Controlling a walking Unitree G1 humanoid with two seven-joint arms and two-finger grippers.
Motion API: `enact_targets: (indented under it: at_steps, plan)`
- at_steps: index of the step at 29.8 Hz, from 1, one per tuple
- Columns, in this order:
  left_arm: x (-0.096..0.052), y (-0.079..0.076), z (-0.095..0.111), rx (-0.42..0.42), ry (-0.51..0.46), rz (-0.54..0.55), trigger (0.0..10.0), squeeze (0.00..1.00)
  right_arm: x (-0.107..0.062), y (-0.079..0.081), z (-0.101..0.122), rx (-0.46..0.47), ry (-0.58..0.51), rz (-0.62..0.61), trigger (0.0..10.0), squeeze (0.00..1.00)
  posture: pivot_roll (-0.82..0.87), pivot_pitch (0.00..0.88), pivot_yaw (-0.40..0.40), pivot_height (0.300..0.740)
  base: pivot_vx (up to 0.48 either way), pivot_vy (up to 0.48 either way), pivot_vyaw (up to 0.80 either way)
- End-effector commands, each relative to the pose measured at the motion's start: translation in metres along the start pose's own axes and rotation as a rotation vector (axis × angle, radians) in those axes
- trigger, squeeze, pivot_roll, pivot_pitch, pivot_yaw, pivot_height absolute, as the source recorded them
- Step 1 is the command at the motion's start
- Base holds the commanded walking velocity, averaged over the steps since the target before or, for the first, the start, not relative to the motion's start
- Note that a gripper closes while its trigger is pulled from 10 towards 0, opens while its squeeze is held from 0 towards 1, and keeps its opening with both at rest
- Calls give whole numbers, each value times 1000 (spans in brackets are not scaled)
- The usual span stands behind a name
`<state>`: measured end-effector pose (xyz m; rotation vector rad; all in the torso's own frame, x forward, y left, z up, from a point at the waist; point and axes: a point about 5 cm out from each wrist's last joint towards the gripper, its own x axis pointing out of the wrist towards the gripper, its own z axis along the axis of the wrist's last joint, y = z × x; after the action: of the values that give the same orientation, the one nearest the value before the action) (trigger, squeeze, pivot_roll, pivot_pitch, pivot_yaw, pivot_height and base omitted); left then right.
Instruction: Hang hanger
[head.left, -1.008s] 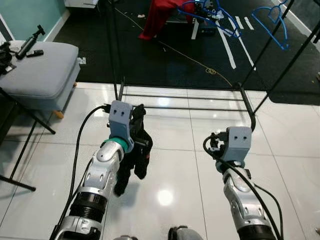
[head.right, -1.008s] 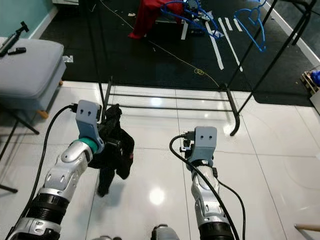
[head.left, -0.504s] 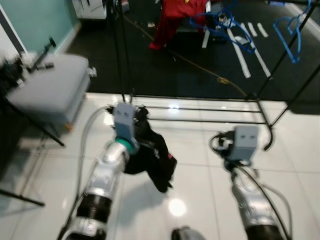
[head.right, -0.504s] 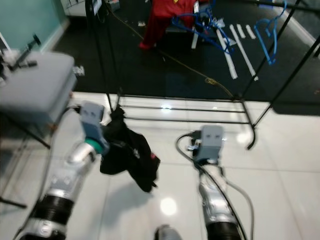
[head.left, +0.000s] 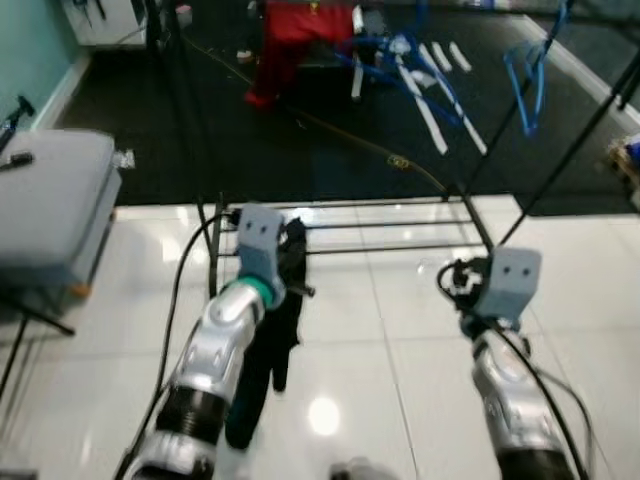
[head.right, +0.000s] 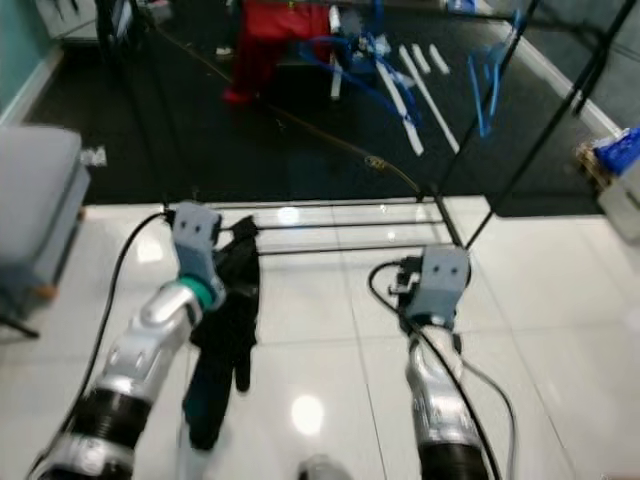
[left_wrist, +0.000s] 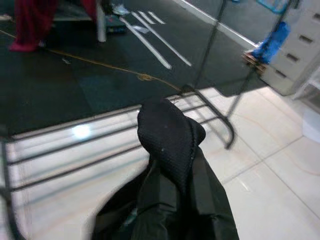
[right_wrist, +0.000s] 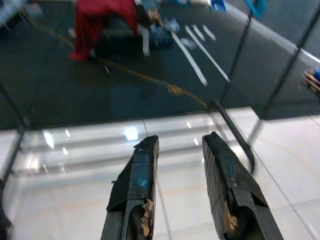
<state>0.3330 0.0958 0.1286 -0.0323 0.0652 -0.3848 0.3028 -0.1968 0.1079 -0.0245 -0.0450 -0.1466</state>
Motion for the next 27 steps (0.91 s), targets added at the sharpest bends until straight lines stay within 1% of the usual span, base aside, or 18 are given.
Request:
enact_targets:
  at_steps: [1,7,27]
  plan:
    - [-2,3,0,-5,-11,10,10000,0,-5,5,-10,14,40,10,10000,0,-99,45,35,740,368,0,0]
    - [-2,1,1,2,-15,-12,10000,0,-5,5,-9,17,35,7,10000,0,-100,46,36,740,386,0,0]
    - [-1,-1,2,-6,-17,-13,10000,0,-2,5,-9,13,33,17,10000,0,-100,53,37,740,393,0,0]
